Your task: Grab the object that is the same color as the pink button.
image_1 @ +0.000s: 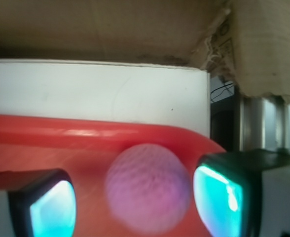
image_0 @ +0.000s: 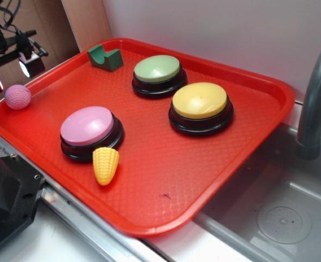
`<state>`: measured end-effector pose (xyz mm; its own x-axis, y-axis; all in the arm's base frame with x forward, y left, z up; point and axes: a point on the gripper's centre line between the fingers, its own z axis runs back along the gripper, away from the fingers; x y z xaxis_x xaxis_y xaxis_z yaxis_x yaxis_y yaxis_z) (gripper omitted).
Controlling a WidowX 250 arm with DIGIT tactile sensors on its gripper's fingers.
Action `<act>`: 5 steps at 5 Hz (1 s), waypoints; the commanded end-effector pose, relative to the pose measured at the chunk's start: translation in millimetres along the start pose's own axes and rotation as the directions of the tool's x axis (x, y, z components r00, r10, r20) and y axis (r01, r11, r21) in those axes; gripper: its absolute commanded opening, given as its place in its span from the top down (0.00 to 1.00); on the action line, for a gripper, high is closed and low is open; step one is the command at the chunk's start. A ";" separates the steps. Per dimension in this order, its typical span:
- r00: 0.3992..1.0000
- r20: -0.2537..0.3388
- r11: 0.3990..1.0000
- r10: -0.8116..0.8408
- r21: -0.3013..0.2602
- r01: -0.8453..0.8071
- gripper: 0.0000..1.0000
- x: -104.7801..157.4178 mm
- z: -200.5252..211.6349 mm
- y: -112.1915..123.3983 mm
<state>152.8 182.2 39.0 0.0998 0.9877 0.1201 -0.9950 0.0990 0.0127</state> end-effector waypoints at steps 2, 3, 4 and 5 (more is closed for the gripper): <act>0.997 0.010 0.997 -0.080 -0.007 0.080 1.00 -30.5 -16.4 3.4; 0.959 -0.001 0.958 -0.282 -0.051 0.282 1.00 -38.4 9.0 -9.4; 0.861 0.043 0.858 -0.507 -0.076 0.508 1.00 -54.6 57.1 -23.9; 0.709 0.067 0.704 -0.702 -0.082 0.705 1.00 -73.7 102.3 -29.8</act>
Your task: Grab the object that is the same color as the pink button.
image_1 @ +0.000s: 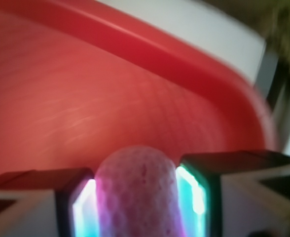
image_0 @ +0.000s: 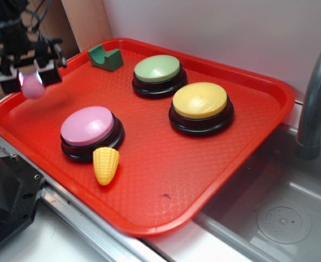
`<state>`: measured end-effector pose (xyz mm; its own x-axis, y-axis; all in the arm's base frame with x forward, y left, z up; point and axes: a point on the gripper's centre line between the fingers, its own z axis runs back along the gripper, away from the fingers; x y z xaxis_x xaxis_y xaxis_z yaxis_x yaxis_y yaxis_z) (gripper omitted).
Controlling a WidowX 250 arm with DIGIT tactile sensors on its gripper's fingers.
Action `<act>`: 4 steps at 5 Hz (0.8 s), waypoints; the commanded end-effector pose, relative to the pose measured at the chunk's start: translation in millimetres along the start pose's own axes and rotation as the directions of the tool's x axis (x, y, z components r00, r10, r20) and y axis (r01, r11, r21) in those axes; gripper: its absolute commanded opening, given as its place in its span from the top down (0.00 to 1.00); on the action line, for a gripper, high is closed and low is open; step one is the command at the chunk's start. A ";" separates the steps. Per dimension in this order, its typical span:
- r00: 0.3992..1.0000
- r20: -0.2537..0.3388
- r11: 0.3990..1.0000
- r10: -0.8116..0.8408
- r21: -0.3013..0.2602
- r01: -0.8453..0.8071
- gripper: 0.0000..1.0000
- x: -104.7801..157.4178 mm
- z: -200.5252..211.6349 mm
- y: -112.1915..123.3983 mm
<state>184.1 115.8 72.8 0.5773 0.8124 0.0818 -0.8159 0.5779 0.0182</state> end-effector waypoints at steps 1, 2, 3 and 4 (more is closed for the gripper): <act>0.870 0.125 0.861 -0.477 -0.130 0.491 1.00 -35.3 101.3 -12.4; 0.732 0.148 0.704 -0.665 -0.203 0.681 1.00 -30.4 119.8 -4.9; 0.610 0.178 0.568 -0.772 -0.235 0.788 1.00 -12.3 123.0 17.1; 0.637 0.181 0.581 -0.749 -0.284 0.763 1.00 -8.0 118.7 19.8</act>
